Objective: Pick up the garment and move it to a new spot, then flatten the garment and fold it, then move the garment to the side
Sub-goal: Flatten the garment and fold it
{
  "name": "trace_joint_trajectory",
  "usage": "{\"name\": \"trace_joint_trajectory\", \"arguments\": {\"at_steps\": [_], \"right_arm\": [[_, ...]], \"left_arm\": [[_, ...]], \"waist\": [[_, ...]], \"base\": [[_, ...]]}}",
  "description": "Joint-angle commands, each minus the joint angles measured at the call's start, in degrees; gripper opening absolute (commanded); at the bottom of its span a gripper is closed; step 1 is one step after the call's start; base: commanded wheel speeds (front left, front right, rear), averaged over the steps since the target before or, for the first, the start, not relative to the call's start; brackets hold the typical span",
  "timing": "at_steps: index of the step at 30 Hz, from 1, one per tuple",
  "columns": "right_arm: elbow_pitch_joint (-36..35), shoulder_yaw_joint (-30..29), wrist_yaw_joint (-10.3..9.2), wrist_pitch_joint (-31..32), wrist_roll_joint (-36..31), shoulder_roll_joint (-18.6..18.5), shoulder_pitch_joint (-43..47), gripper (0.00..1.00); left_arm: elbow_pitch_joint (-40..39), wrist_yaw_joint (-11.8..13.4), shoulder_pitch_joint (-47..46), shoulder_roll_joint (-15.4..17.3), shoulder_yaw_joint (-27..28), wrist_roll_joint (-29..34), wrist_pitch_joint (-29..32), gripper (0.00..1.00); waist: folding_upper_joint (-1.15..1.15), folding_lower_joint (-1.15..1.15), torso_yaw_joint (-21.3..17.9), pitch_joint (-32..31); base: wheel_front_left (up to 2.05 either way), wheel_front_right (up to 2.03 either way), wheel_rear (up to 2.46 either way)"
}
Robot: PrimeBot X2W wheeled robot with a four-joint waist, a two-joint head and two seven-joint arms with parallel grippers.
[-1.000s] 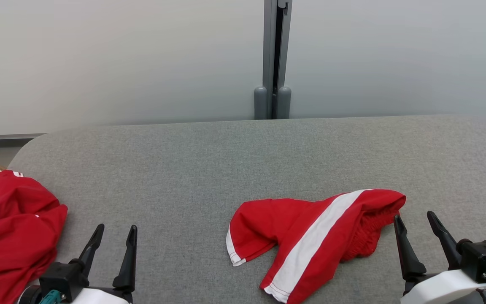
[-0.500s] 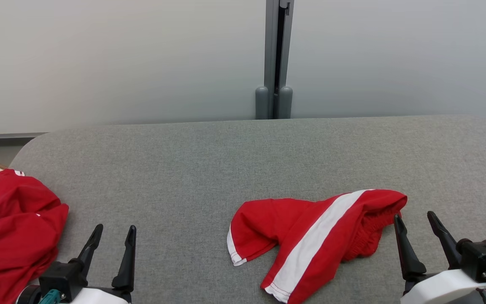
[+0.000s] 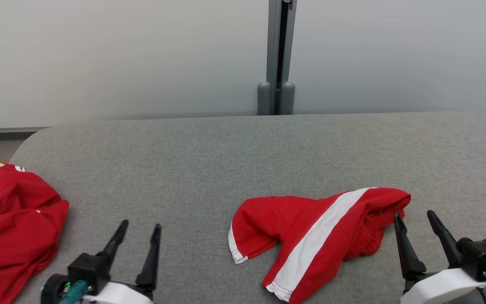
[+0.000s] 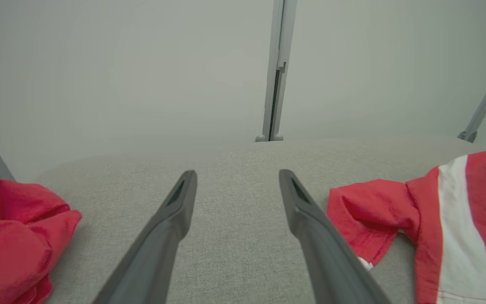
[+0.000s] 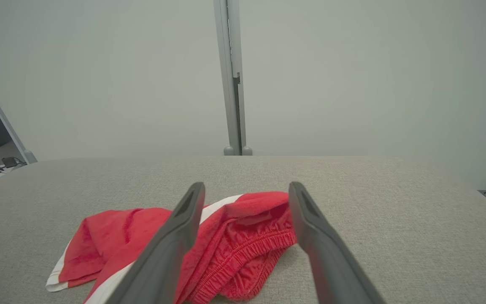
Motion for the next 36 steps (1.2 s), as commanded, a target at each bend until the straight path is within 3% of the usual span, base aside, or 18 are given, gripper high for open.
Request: {"name": "trace_joint_trajectory", "arguments": {"at_steps": [1, 11, 19, 20, 21, 22, 27, 36], "right_arm": [[-0.28, 0.0, -0.02, 0.17, -0.18, -0.24, -0.35, 1.0], [-1.28, 0.58, -0.02, 0.38, -0.09, -0.89, -2.65, 1.0], [-0.61, 0.92, -0.02, -0.2, 0.36, -1.04, -4.85, 1.0], [-0.55, 0.84, -0.02, -0.3, 0.41, -1.03, -5.02, 1.0], [-0.45, 0.75, -0.01, -0.46, 0.4, -1.08, -5.19, 1.0], [-0.32, 0.66, -0.02, -0.53, 0.44, -1.1, -5.32, 1.0], [0.08, 0.02, -0.01, -1.07, 0.47, -0.94, -5.78, 1.0], [0.49, -1.79, -0.02, -1.45, 0.14, -0.66, -5.8, 1.0]], "left_arm": [[-0.3, -0.78, -1.47, -0.63, -1.32, 0.52, 0.74, 1.0], [5.36, -7.23, -7.35, -8.01, -13.66, 0.35, 9.37, 1.0], [14.7, -9.24, -11.12, -10.81, -18.57, -1.88, 14.12, 1.0], [15.91, -9.51, -11.52, -11.02, -19.08, -2.53, 14.96, 0.96], [16.98, -9.53, -12.03, -11.15, -19.6, -2.89, 15.7, 0.54], [17.85, -9.77, -12.41, -11.26, -20.04, -3.31, 16.27, 0.0], [20.25, -9.77, -13.72, -11.07, -20.08, -3.82, 15.26, 0.0], [13.75, -4.16, -13.93, -5.74, -13.8, -3.29, 9.36, 0.0]], "waist": [[0.0, 0.0, -0.08, 0.56], [0.0, 0.0, -2.36, 6.2], [0.0, 0.0, -5.31, 9.81], [0.0, 0.0, -5.68, 10.18], [0.0, 0.0, -5.96, 10.52], [0.0, 0.0, -6.16, 10.7], [0.0, 0.0, -6.53, 11.43], [0.0, 0.0, -5.15, 10.68]], "base": [[0.0, 0.0, 0.0], [0.0, 0.0, 0.0], [0.0, 0.0, 0.0], [0.0, 0.0, 0.0], [0.0, 0.0, 0.0], [0.0, 0.0, 0.0], [0.0, 0.0, 0.0], [0.0, 0.0, 0.0]]}}
